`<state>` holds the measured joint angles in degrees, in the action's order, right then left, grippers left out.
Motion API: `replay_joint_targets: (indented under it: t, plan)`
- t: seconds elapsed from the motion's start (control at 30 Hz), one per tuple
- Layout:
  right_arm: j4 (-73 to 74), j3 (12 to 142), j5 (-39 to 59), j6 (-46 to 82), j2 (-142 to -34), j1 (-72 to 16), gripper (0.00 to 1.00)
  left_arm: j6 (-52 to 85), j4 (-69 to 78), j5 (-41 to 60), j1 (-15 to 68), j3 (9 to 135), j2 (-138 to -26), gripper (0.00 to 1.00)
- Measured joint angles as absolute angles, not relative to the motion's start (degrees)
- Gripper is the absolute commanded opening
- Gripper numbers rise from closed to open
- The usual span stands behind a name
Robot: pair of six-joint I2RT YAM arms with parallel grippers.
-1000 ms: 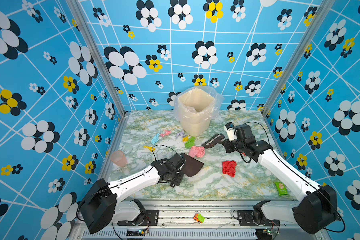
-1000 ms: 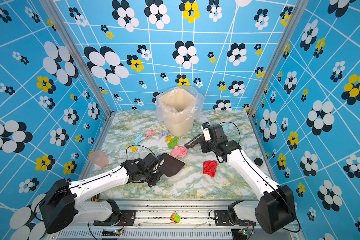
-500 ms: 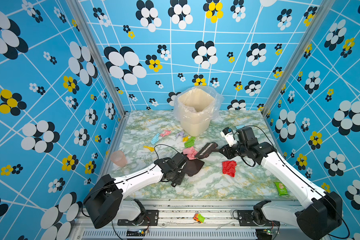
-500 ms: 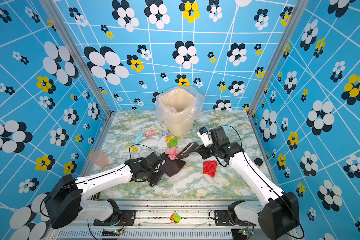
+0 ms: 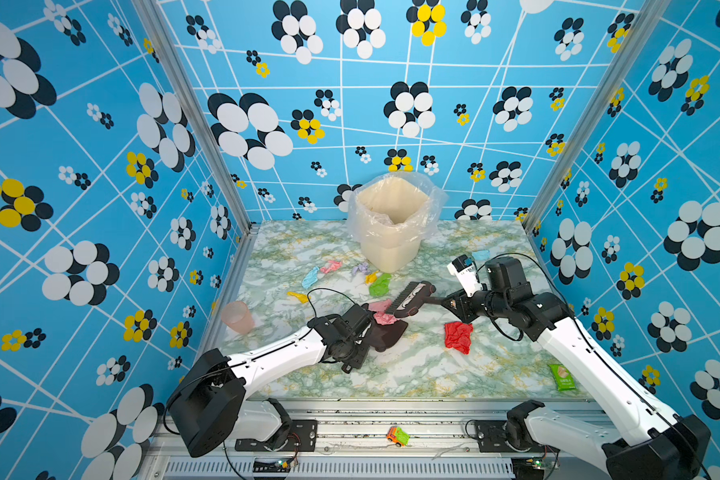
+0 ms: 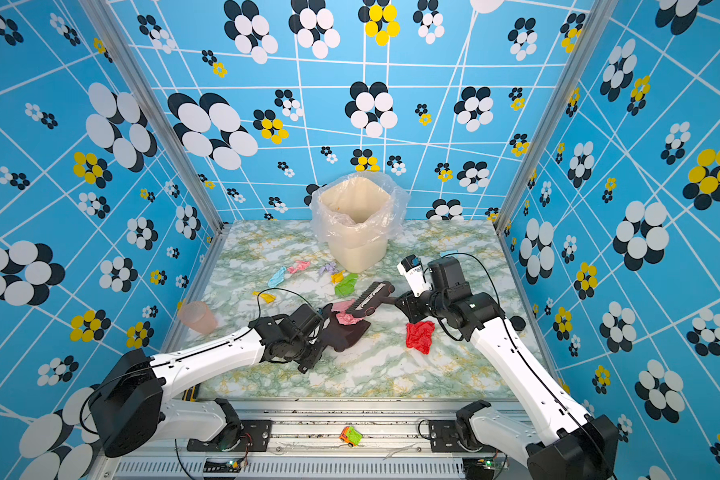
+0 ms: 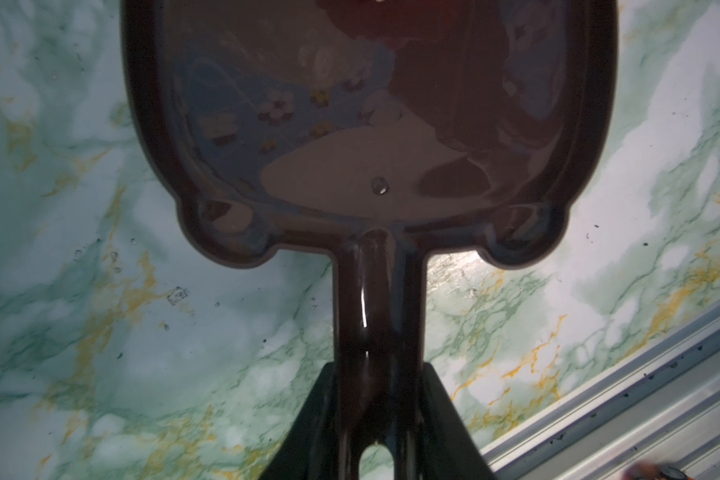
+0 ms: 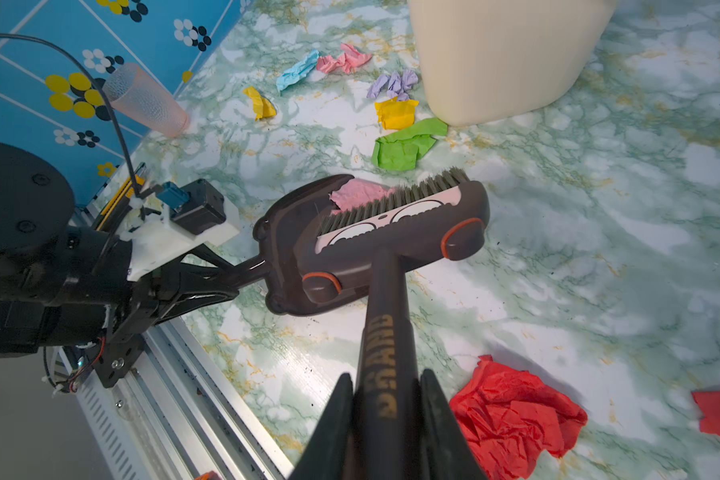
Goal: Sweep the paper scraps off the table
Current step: 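Sweep the pink scrap into the dustpan with the brush in the right gripper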
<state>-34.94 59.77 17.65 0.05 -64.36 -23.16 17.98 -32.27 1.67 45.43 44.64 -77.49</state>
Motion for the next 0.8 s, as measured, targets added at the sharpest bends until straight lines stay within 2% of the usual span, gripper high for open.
replay_joint_targets:
  t: [0.33, 0.8]
  plan:
    - [-29.2, 59.9, 13.5, 2.3, -73.5, -23.2, 0.00, 18.0, -32.1, 1.7, 45.4, 44.6, -77.5, 0.00]
    - [-35.6, 60.0, 23.5, -2.9, -73.1, -23.3, 0.00, 18.1, -31.6, 1.7, 45.4, 44.6, -77.5, 0.00]
